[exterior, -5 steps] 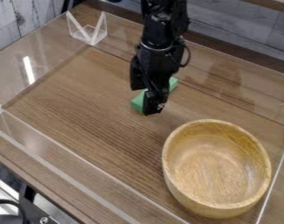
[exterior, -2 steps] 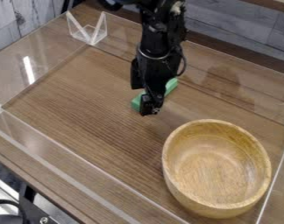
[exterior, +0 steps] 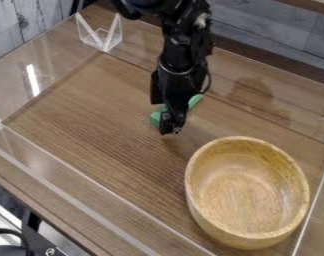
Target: Put green stick into wooden bowl
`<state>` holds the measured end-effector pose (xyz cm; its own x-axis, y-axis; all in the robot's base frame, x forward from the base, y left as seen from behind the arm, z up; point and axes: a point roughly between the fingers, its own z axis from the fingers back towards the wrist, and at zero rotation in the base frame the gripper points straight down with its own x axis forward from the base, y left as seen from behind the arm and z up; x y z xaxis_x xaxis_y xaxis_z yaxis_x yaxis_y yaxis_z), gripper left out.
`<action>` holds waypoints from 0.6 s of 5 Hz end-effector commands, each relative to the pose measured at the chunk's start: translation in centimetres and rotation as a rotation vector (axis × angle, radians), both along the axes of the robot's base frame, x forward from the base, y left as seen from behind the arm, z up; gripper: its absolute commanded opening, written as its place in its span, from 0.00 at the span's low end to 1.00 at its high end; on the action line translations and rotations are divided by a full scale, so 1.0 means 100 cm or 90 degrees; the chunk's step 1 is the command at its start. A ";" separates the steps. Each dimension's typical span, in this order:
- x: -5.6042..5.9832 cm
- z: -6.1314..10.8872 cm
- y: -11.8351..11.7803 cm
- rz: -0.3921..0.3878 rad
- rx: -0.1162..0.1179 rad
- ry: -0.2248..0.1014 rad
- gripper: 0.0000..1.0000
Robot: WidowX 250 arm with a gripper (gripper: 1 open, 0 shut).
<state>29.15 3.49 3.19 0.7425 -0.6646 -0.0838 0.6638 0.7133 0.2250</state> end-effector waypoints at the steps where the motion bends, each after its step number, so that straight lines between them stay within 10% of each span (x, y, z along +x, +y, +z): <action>1: 0.009 0.005 0.005 0.005 0.003 -0.024 1.00; 3: 0.012 -0.003 0.009 0.012 0.007 -0.027 1.00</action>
<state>29.67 4.11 2.34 0.7505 -0.6558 -0.0819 0.6533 0.7174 0.2418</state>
